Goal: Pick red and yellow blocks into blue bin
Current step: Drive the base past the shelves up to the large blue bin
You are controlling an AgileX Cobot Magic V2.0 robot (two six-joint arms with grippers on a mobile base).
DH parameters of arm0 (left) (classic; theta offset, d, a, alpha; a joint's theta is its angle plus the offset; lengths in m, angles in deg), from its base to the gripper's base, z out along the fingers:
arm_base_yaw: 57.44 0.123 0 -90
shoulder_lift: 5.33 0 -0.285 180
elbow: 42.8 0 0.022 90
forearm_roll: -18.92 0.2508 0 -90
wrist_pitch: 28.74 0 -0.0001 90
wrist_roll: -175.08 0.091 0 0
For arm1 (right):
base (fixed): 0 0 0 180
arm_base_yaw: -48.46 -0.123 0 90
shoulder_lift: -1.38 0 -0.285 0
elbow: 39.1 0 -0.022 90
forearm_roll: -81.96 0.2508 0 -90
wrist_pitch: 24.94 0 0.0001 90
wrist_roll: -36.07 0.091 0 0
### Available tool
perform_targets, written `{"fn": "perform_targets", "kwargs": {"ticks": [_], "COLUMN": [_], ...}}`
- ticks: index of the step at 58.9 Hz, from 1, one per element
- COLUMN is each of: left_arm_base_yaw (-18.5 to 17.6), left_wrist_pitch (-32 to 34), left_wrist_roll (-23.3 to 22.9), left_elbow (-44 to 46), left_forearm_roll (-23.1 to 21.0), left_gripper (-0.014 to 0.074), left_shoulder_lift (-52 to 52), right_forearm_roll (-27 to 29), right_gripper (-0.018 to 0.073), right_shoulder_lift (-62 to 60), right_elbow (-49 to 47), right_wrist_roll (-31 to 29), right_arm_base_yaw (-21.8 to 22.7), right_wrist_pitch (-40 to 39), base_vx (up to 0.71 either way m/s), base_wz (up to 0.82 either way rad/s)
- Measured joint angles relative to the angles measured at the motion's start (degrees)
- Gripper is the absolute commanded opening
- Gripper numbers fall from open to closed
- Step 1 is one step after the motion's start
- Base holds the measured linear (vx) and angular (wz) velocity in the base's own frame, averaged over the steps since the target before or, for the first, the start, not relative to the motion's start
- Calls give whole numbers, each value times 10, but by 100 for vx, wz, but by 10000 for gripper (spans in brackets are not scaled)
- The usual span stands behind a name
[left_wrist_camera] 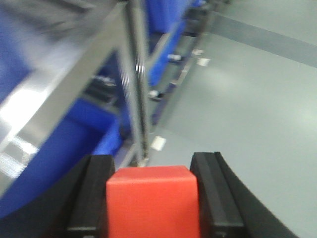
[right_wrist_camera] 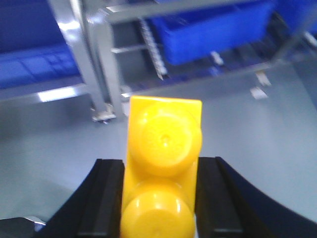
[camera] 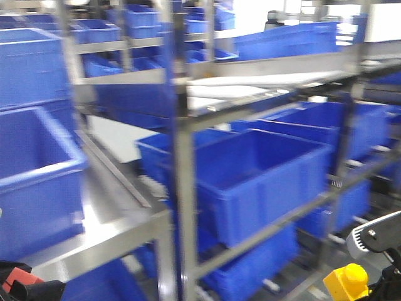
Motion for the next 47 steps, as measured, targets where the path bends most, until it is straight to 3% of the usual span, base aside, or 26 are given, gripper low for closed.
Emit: {"fn": "perform_targets", "kwargs": {"ticks": [47], "left_arm_base_yaw": [0], "left_wrist_pitch": [0], "left_wrist_roll": [0], "left_elbow": [0], "left_forearm_roll": [0], "left_gripper": [235], "left_shoulder_lift": [0], "right_forearm_roll": [0], "right_gripper": [231], "right_shoulder_lift": [0], "right_elbow": [0], "right_wrist_roll": [0], "right_arm_base_yaw": [0], "right_wrist_pitch": [-1], "base_vx": [14], "base_wz": [63]}}
